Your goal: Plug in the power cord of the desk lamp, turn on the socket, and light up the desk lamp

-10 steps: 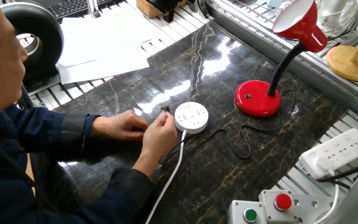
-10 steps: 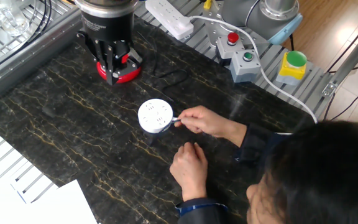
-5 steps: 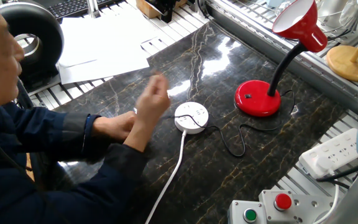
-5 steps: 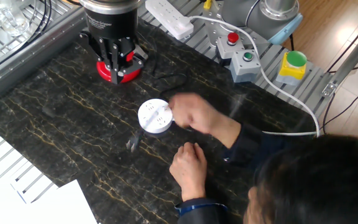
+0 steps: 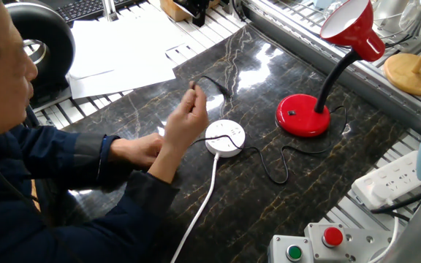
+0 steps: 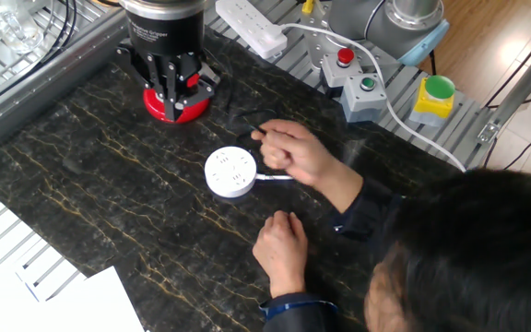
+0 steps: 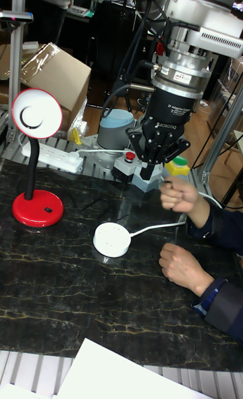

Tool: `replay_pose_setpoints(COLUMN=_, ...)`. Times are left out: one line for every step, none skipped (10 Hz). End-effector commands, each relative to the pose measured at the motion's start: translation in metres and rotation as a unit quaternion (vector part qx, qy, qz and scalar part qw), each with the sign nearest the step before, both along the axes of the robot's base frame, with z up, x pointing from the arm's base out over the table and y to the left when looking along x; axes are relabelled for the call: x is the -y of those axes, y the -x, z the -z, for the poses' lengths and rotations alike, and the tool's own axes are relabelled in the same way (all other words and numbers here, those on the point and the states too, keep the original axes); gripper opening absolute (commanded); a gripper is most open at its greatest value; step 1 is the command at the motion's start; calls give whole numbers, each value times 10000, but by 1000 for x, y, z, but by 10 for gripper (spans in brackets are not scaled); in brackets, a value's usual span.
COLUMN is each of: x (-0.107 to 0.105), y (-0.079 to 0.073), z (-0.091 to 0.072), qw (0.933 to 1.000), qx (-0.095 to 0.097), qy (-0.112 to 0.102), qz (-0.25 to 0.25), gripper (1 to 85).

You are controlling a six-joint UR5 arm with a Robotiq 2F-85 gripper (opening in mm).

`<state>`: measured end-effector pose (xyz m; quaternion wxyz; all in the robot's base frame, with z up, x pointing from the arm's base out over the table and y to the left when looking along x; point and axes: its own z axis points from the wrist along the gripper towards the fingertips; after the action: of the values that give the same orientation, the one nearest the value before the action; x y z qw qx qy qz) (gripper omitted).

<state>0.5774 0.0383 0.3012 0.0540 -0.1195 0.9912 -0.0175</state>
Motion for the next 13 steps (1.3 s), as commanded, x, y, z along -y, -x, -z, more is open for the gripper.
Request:
replay_pose_setpoints(x=-2, y=4, z=-1, qw=9999, qx=-80, qy=-46, qz=-55, gripper=17)
replay_pose_setpoints(x=-3, y=3, z=-1, qw=9999, qx=-57, qy=-61, qz=-55, gripper=17)
replay_pose_setpoints(x=-4, y=3, z=-1, qw=9999, qx=-56, qy=-86, qz=-40, gripper=17)
replay_pose_setpoints(x=-5, y=3, z=-1, qw=9999, qx=-57, qy=-88, qz=-86, gripper=17)
replay_pose_setpoints(x=-6, y=-1, z=-1, qw=9998, qx=26, qy=-100, qz=-179, gripper=17)
replay_pose_setpoints(x=-10, y=-4, z=-2, qw=9997, qx=81, qy=-185, qz=-164, gripper=17)
replay_pose_setpoints(x=-7, y=-1, z=-1, qw=9997, qx=34, qy=-122, qz=-187, gripper=17)
replay_pose_setpoints(x=-10, y=1, z=6, qw=9997, qx=3, qy=-136, qz=-202, gripper=17)
replay_pose_setpoints(x=-15, y=-6, z=23, qw=9997, qx=157, qy=-101, qz=-151, gripper=17)
replay_pose_setpoints(x=-23, y=-13, z=42, qw=9994, qx=334, qy=-105, qz=-63, gripper=17)
replay_pose_setpoints(x=-26, y=-13, z=50, qw=9993, qx=365, qy=-102, qz=-79, gripper=17)
replay_pose_setpoints(x=-23, y=-11, z=50, qw=9993, qx=348, qy=-64, qz=-132, gripper=17)
replay_pose_setpoints(x=-19, y=-9, z=48, qw=9993, qx=291, qy=-5, qz=-224, gripper=17)
